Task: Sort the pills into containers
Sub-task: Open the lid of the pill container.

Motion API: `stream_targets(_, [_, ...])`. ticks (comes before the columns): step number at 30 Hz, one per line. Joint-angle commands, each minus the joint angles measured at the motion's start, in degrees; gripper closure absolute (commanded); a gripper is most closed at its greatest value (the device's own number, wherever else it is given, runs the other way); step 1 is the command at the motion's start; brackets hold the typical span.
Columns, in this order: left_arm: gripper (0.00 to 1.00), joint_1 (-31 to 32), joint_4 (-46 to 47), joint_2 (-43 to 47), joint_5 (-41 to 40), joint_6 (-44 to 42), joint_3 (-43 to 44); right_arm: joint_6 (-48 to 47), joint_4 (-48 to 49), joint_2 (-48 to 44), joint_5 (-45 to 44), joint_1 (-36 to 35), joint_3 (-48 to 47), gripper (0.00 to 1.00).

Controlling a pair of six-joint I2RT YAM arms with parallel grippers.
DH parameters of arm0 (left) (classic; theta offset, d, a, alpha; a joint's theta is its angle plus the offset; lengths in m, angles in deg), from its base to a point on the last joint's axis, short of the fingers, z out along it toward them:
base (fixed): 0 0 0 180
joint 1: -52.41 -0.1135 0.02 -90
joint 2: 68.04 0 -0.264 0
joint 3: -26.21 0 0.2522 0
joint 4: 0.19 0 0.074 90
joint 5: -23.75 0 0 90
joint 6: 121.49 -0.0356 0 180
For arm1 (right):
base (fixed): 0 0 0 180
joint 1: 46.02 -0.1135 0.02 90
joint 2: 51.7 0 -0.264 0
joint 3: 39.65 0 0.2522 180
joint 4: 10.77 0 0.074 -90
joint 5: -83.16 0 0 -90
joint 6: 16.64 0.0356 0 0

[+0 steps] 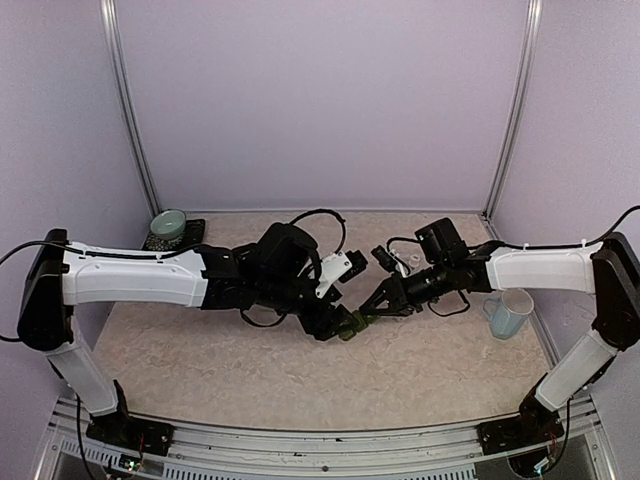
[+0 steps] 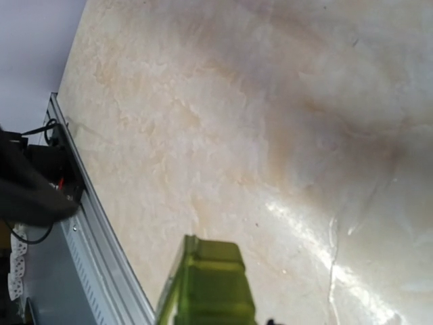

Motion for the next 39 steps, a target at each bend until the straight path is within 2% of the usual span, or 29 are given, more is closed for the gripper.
stream_targets(1, [0.22, -0.2, 1.9, 1.5, 0.2, 0.8, -0.7, -0.4, 0.7, 0.3, 1.2, 0.6, 0.7, 0.78])
stream_targets(4, [0.02, -0.4, 2.5, 2.0, 0.1, 1.1, -1.3, -0.1, 1.0, -0.2, 1.7, 0.7, 0.7, 0.78])
stream_targets(5, [0.01, -0.4, 2.7, 2.1, 0.3, 1.1, -1.6, -0.1, 1.0, -0.4, 1.8, 0.7, 0.8, 0.78])
stream_targets(21, [0.01, 0.7, 3.5, 1.7, 1.0, -0.6, -3.7, 3.0, 3.9, -2.2, 7.3, 1.7, 0.6, 0.77])
stream_targets(27, [0.01, 0.8, 3.0, 1.7, 0.9, -1.1, -4.0, 6.0, 7.8, -3.1, 11.2, 2.5, 1.9, 0.75])
stream_targets(33, [0.1, 0.8, 4.1, 2.7, 0.2, -1.2, -5.0, 8.0, 9.7, -4.0, 13.4, 3.1, 2.6, 0.74])
stream_targets(35, [0.09, 0.8, 4.1, 2.9, -0.2, -1.3, -4.9, 8.5, 10.1, -4.3, 14.0, 3.3, 2.8, 0.74])
stream_targets(37, [0.02, 0.9, 3.8, 2.9, -1.2, -1.4, -4.8, 9.4, 11.0, -4.7, 14.7, 3.4, 3.2, 0.74])
stream_targets(39, [0.02, 1.0, 3.7, 3.0, -2.3, -1.6, -4.8, 10.3, 12.0, -5.0, 15.5, 3.4, 3.5, 0.74])
